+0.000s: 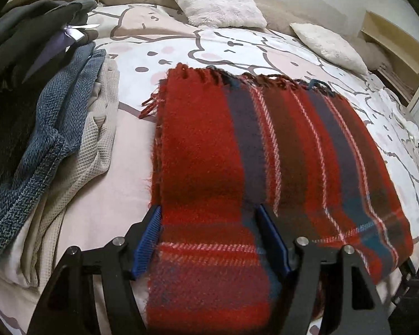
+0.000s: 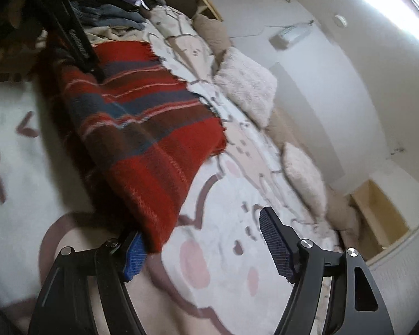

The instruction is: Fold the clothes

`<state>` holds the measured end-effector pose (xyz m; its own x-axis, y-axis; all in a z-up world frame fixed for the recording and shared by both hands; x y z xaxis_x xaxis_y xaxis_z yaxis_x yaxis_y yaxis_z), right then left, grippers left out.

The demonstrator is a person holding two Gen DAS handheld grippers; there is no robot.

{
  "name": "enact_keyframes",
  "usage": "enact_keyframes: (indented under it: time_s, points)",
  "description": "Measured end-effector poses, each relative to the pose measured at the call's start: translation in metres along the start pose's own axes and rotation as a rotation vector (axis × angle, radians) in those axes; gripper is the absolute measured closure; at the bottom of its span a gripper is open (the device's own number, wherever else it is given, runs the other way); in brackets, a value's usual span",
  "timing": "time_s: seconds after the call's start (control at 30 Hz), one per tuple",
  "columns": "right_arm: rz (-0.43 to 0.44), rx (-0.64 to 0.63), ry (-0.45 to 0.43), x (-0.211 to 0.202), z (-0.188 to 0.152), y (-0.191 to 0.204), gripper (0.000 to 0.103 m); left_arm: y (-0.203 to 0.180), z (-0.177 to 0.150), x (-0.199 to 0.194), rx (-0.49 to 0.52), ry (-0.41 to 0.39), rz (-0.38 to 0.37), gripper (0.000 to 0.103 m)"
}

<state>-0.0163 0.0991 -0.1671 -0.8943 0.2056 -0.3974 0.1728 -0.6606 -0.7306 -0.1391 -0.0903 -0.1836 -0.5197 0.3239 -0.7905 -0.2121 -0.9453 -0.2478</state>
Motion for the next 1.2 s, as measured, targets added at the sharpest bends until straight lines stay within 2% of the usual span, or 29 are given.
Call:
enact_keyframes:
  time_s: [0.03, 0.1, 0.17, 0.27, 0.3, 0.33, 0.37, 0.43, 0.53, 0.57, 0.63, 0.67, 0.7, 0.8, 0.87, 0.93, 1.03, 1.13, 1.2]
  points:
    - [0.065, 0.029, 0.008, -0.004, -0.005, -0.005, 0.029, 0.001, 0.001, -0.001, 0.003, -0.002, -0.002, 0.033]
    - [0.288, 0.129, 0.058, -0.013, -0.015, -0.022, 0.029, -0.002, 0.002, -0.011, 0.014, -0.016, -0.020, 0.033]
    - [0.445, 0.261, 0.098, -0.018, -0.022, -0.054, 0.029, -0.006, 0.003, -0.024, 0.029, -0.036, -0.034, 0.036]
    - [0.539, 0.406, 0.113, -0.010, -0.010, -0.096, 0.031, -0.026, 0.003, -0.048, 0.083, -0.087, -0.070, 0.036]
    - [0.580, 0.429, 0.121, 0.001, 0.001, -0.100, 0.042, -0.035, 0.001, -0.048, 0.111, -0.088, -0.076, 0.036]
    - [0.620, 0.452, 0.129, 0.012, 0.012, -0.105, 0.068, -0.044, 0.000, -0.049, 0.138, -0.089, -0.082, 0.036]
    - [0.660, 0.476, 0.136, 0.023, 0.023, -0.109, 0.074, -0.053, -0.002, -0.049, 0.165, -0.091, -0.087, 0.036]
    - [0.726, 0.498, 0.144, 0.046, 0.049, -0.101, 0.075, -0.070, -0.006, -0.050, 0.218, -0.090, -0.097, 0.036]
    - [0.790, 0.424, 0.160, 0.088, 0.087, -0.067, 0.076, -0.077, -0.022, -0.029, 0.250, -0.027, -0.088, 0.036]
    - [0.791, 0.371, 0.167, 0.102, 0.096, -0.050, 0.076, -0.076, -0.027, -0.027, 0.260, -0.027, -0.079, 0.036]
    - [0.720, 0.271, 0.187, 0.125, 0.102, -0.024, 0.076, -0.073, -0.034, -0.024, 0.275, -0.036, -0.073, 0.036]
    - [0.710, 0.278, 0.202, 0.136, 0.102, -0.022, 0.076, -0.072, -0.034, -0.024, 0.272, -0.038, -0.078, 0.036]
    - [0.720, 0.325, 0.220, 0.146, 0.101, -0.027, 0.079, -0.070, -0.034, -0.024, 0.268, -0.040, -0.083, 0.036]
    - [0.750, 0.465, 0.274, 0.177, 0.098, -0.044, 0.080, -0.063, -0.034, -0.024, 0.252, -0.043, -0.108, 0.036]
    - [0.732, 0.523, 0.274, 0.174, 0.100, -0.057, 0.080, -0.065, -0.033, -0.027, 0.255, -0.055, -0.110, 0.036]
    - [0.690, 0.485, 0.230, 0.164, 0.105, -0.062, 0.080, -0.066, -0.032, -0.031, 0.249, -0.074, -0.111, 0.036]
    - [0.643, 0.427, 0.265, 0.175, 0.094, -0.048, 0.080, -0.059, -0.029, -0.042, 0.208, -0.120, -0.110, 0.036]
    - [0.621, 0.419, 0.239, 0.184, 0.083, -0.034, 0.080, -0.042, -0.029, -0.045, 0.148, -0.124, -0.091, 0.036]
    - [0.573, 0.358, 0.207, 0.177, 0.088, -0.030, 0.079, -0.031, -0.029, -0.048, 0.110, -0.126, -0.078, 0.036]
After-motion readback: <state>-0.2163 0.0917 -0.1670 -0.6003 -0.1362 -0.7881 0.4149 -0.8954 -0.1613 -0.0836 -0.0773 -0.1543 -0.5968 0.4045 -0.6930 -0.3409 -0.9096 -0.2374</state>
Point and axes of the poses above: each gripper's, at about its wrist camera, not at the fingertips, and x roughly the way its jaws point, y to its left, z to its top, the point moved 2 cm from there along x, roughly the way its jaws point, and after that the axes turned 10 degrees about -z, right-handed, at the moved point
